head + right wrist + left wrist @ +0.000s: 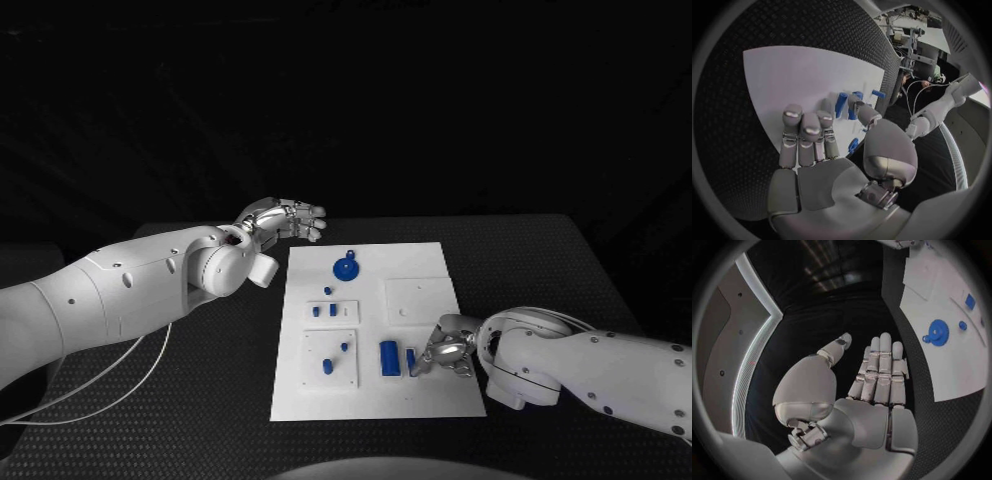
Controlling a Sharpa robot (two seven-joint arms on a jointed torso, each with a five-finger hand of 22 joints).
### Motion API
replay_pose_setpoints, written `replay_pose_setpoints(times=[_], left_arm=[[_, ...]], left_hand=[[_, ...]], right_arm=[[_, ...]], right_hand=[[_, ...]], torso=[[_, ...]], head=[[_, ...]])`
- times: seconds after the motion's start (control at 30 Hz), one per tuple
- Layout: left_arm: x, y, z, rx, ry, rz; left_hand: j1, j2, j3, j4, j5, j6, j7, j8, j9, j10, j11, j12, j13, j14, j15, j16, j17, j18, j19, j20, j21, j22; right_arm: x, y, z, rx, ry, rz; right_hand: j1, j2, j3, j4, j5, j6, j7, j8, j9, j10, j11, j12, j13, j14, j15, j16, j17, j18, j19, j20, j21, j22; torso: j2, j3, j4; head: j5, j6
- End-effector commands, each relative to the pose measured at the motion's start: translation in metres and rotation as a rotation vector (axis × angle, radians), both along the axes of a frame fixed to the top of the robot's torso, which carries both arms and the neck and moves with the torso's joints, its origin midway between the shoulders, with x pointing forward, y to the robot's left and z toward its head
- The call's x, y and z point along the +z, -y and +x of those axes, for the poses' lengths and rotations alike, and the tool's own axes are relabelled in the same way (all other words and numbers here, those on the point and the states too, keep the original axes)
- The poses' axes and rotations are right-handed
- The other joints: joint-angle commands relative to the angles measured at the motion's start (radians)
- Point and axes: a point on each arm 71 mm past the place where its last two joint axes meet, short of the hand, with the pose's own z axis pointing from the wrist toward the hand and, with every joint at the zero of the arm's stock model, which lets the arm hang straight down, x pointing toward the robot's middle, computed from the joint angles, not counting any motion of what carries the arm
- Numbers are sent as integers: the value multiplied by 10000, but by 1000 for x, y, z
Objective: Assemble the parts on the task board
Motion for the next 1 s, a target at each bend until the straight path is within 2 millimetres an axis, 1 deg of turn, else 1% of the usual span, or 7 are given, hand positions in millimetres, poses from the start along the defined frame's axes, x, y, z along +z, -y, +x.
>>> replay_pose_setpoints(times=[0.03, 0.33, 0.63, 0.7, 0.77, 0.83, 1.0], left_arm=[[1, 2, -1, -183, 41, -75], [1, 2, -1, -191, 44, -66], [1, 3, -1, -202, 45, -70], [1, 3, -1, -211, 42, -73], [1, 3, -1, -207, 40, -71], [1, 3, -1, -203, 41, -68], [1, 3, -1, -205, 40, -68]], left_hand=[[-93, -17, -16, 61, -19, -68, -23, 50, -15, -89, -6, 22, -11, 39, 16, -53, 18, 87, 15, 36, -58, 10], [-89, -16, -15, 61, -21, -68, -24, 51, -15, -89, -7, 23, -11, 41, 16, -59, 27, 88, 16, 36, -62, 15], [-89, -15, -15, 64, -22, -67, -24, 53, -15, -89, -7, 24, -12, 43, 16, -65, 35, 87, 18, 36, -66, 19], [-90, -15, -16, 66, -23, -67, -24, 53, -15, -89, -7, 24, -12, 44, 16, -67, 38, 87, 18, 37, -68, 20], [-90, -15, -16, 67, -23, -67, -24, 53, -15, -89, -7, 24, -12, 44, 16, -68, 39, 87, 18, 37, -68, 20], [-91, -14, -16, 68, -23, -67, -24, 53, -15, -89, -7, 24, -12, 44, 16, -70, 41, 87, 19, 37, -69, 21], [-92, -14, -17, 71, -24, -68, -24, 54, -15, -88, -7, 25, -13, 45, 16, -73, 46, 87, 19, 37, -72, 23]], right_arm=[[-1, -3, -4, 889, -195, -180], [-2, -5, -4, 952, -193, -208], [0, -3, 1, 667, 362, -410], [-1, -3, 2, 600, 468, -489], [0, -3, 3, 629, 656, -647], [0, -4, 4, 731, 824, -800], [-2, -8, 4, 886, 946, -887]], right_hand=[[199, -17, -196, -102, -34, -56, 14, -44, 35, -106, 2, -59, 21, -41, -30, -67, 4, 168, -76, -1, -39, 8], [363, 23, -395, -179, -48, -64, 12, -33, 70, -120, -1, -49, 35, -51, -31, -64, 12, 168, -96, -1, -43, 10], [294, 348, -512, 35, -53, 5, -18, 15, 124, -59, -30, -36, 32, -32, -49, -50, 18, 168, -56, -2, -43, -6], [186, 615, -550, 144, -53, 37, -33, 31, 141, -26, -43, -34, 27, -22, -58, -44, 19, 168, -40, -4, -41, -11], [140, 701, -607, 117, -54, 45, -41, 34, 149, -11, -52, -36, 24, -21, -64, -41, 21, 168, -45, -9, -38, -7], [81, 1108, -599, 160, -54, 74, -54, 45, 159, 12, -64, -38, 20, -17, -71, -37, 22, 168, -41, -14, -40, -10], [287, 1541, -417, -147, -54, 98, -73, 40, 165, 39, -83, -48, 16, -23, -86, -34, 23, 168, -69, -41, -38, 2]], torso=[[2, 3, -11], [1, 5, 8], [1, -4, 2], [0, -6, 4], [1, -5, 7], [1, -4, 9], [0, -6, 4]], head=[[2, -3], [-3, -1], [-2, -21], [-3, -26], [0, -27], [2, -27], [14, -50]])
